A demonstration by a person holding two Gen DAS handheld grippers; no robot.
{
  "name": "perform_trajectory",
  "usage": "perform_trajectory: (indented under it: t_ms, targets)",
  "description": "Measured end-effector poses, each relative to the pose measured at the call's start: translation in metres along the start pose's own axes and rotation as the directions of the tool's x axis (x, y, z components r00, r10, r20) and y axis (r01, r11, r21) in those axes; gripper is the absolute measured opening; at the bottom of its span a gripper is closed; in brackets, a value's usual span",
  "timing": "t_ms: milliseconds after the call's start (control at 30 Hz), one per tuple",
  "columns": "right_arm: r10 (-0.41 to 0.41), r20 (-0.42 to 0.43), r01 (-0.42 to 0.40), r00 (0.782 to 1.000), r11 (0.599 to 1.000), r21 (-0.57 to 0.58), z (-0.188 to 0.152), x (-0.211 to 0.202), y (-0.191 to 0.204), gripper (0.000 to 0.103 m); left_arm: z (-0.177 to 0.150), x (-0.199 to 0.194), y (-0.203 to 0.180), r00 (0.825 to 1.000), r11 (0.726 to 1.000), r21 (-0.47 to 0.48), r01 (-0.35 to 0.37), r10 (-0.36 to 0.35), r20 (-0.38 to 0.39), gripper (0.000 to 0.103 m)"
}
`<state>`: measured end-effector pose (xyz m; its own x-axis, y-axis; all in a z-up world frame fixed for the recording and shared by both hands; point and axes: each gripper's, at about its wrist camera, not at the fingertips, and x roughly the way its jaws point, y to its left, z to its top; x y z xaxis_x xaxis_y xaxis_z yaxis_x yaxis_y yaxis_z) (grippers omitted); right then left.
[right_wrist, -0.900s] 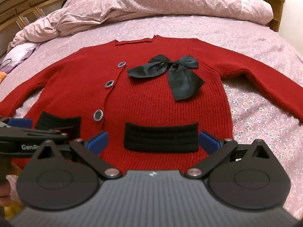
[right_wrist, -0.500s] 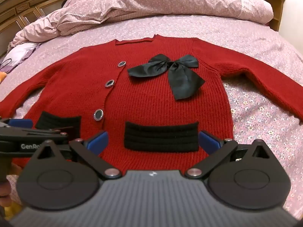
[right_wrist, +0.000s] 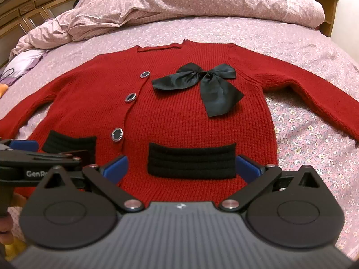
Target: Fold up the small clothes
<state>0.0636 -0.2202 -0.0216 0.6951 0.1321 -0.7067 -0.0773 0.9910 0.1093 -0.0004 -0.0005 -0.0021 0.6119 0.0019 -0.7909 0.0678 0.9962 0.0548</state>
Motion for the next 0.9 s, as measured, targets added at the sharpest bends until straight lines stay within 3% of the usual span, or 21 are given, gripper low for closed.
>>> perform_trajectory:
  t_ms: [900]
  targets:
    - [0.001, -0.003, -0.001, 1.000, 1.000, 0.000, -0.0002, 0.0001, 0.0005, 0.103, -0.0031, 0.0016, 0.0011, 1.000, 1.000, 0.001, -0.002, 0.002, -0.003, 0.103]
